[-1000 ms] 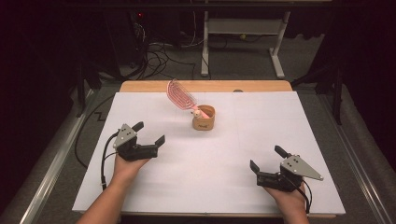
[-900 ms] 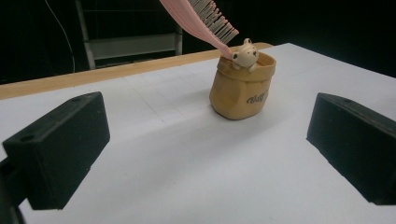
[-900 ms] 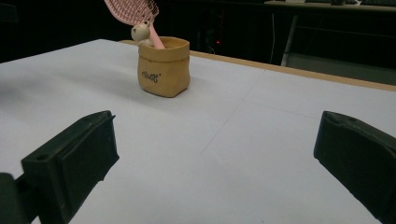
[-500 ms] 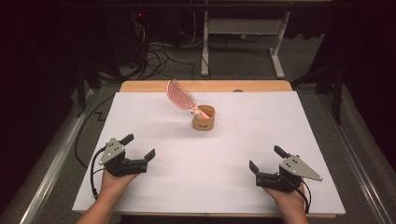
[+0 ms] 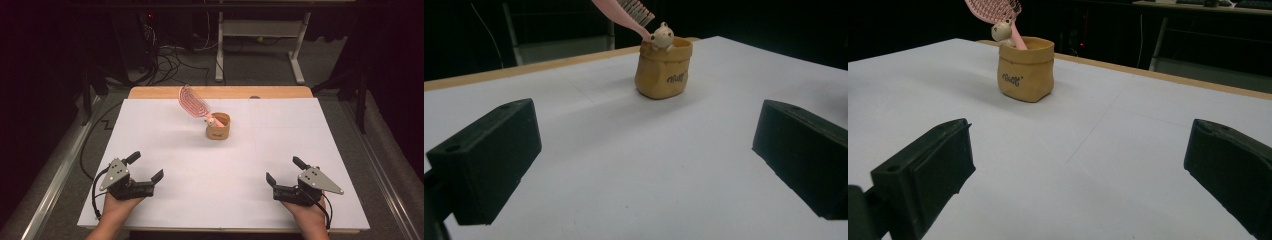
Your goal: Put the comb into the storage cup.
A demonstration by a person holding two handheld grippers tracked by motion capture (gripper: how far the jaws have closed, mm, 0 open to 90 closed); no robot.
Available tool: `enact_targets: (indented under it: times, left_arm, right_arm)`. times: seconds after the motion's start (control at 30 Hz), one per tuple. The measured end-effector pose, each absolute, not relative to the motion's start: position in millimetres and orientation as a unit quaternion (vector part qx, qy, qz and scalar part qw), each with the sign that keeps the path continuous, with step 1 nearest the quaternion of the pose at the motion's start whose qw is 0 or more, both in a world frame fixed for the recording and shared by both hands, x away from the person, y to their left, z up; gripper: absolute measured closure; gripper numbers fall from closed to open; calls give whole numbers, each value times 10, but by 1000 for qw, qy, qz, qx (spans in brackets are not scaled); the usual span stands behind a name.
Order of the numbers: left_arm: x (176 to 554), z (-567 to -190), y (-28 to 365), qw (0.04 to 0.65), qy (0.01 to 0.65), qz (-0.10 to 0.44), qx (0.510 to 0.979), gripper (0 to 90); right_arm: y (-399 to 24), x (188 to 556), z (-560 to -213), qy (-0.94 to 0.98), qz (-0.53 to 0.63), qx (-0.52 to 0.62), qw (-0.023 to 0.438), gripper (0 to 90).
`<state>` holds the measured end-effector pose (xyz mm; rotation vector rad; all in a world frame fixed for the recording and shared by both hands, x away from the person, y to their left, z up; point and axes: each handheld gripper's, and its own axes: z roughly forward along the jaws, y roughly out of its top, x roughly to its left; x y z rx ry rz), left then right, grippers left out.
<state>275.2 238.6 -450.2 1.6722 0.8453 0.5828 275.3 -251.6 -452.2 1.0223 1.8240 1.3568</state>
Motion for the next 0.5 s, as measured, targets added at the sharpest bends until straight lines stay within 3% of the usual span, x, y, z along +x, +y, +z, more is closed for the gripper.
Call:
enact_targets:
  times: [0.5]
  left_arm:
    - [2734, -4511, 2401, 552, 347, 253, 715, 0]
  right_arm:
    - [-2524, 2739, -4534, 690, 515, 394, 321, 1]
